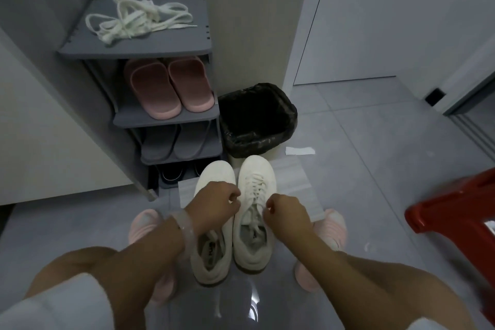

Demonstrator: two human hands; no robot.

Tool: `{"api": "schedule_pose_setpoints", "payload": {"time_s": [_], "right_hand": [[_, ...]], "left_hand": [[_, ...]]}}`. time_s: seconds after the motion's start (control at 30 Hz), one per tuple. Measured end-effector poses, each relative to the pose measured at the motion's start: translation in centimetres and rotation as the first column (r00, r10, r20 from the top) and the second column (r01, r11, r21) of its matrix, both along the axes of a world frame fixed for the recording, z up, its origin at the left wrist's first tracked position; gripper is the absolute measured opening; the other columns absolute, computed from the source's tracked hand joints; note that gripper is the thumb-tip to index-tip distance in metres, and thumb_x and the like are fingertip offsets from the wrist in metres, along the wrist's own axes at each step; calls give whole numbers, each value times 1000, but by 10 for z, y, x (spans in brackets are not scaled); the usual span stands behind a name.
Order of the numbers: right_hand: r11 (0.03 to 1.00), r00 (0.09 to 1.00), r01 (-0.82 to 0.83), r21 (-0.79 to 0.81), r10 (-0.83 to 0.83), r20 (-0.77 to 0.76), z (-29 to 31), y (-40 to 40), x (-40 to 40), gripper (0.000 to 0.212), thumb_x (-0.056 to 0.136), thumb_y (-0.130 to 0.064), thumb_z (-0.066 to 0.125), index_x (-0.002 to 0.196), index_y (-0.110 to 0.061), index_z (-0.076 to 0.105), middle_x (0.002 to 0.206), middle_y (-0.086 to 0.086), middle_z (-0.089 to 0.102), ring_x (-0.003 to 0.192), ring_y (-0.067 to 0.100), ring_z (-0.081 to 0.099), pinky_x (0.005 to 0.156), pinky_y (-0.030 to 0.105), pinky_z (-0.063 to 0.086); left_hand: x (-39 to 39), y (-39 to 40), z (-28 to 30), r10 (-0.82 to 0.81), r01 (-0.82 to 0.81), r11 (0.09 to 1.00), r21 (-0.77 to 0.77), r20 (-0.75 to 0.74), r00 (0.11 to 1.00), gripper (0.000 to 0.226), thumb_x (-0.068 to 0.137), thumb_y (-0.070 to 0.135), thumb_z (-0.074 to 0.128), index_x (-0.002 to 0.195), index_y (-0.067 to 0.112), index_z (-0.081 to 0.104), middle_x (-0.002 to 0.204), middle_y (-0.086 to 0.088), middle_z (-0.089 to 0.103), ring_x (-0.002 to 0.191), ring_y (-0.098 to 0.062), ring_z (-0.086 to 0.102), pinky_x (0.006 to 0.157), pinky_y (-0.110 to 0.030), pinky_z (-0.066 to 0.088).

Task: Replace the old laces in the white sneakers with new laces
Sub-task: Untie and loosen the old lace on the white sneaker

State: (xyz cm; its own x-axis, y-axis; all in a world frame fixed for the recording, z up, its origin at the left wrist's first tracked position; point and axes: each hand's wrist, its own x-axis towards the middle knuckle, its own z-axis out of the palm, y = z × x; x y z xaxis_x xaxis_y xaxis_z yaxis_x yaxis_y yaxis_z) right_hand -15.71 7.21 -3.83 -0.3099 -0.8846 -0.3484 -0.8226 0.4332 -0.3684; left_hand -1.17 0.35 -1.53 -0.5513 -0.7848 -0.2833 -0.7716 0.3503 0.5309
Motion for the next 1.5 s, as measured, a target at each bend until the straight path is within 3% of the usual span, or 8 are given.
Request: {"api": "schedule_pose_setpoints", "payload": {"time_s": [0.23,0.4,0.6,0.73,0.97,1.2,1.37,1.5], "right_hand": [[979,989,-134,-155,121,-90,-6,8,3,16,98,-21,37,100,-11,49,91,4,54,73,15,43,52,24,29],[956,991,-116,-269,95,-91,-5,-4,-15,18,99,-23,33,107,-10,43,87,9,63,67,21,51,61,30,38],[975,889,192,-108,-126,441,-10,-1,-28,14,89,-21,59,102,-17,56,91,4,67,83,16,63,79,32,52],[973,926,124,-196,-42,375,-20,8,-19,6,86,-13,63,83,-15,58,87,-1,57,77,10,56,68,12,44],[859,983,110,-500,-20,182,-1,-2,-37,9,89,-7,56,84,-15,57,79,-7,55,71,6,51,66,16,42],[945,848,318,-78,-247,470,-17,10,-22,12,84,-24,67,85,-14,61,84,-1,62,78,12,57,65,13,43],[953,963,113,-282,-34,269,-18,9,-21,20,87,-6,56,73,-18,48,77,-1,52,67,8,44,60,19,31],[821,944,304,-483,-193,267,6,-4,-50,15,87,-3,54,80,-17,53,80,-2,54,69,3,47,66,9,38]], "left_hand": [[-21,6,-24,22,-23,998,56,2,1000,21,90,18,52,104,4,59,103,-9,62,94,-20,57,74,-24,38],[-21,9,-32,-6,9,999,44,-51,999,20,88,21,55,100,4,57,90,-4,56,83,-14,52,64,-21,34],[-10,15,-42,59,-39,994,100,-206,977,22,86,28,61,104,16,56,87,10,54,77,0,51,71,-14,42],[-11,17,-42,27,-18,999,47,-206,978,26,85,30,62,107,22,51,87,14,48,78,1,46,67,-10,38],[-13,15,-47,-2,3,1000,8,-197,980,21,85,17,59,104,13,52,87,8,50,79,-7,50,70,-19,40],[-15,17,-43,-1,1,1000,0,-160,987,23,85,19,58,106,14,51,91,7,48,83,-9,47,68,-20,34],[-16,17,-42,-39,38,999,-8,-121,992,15,86,18,55,98,14,48,76,15,36,78,-9,43,57,-17,30],[-15,17,-42,-62,59,998,-26,-106,992,16,86,17,53,101,11,48,75,15,36,78,-9,42,57,-18,30]]}}
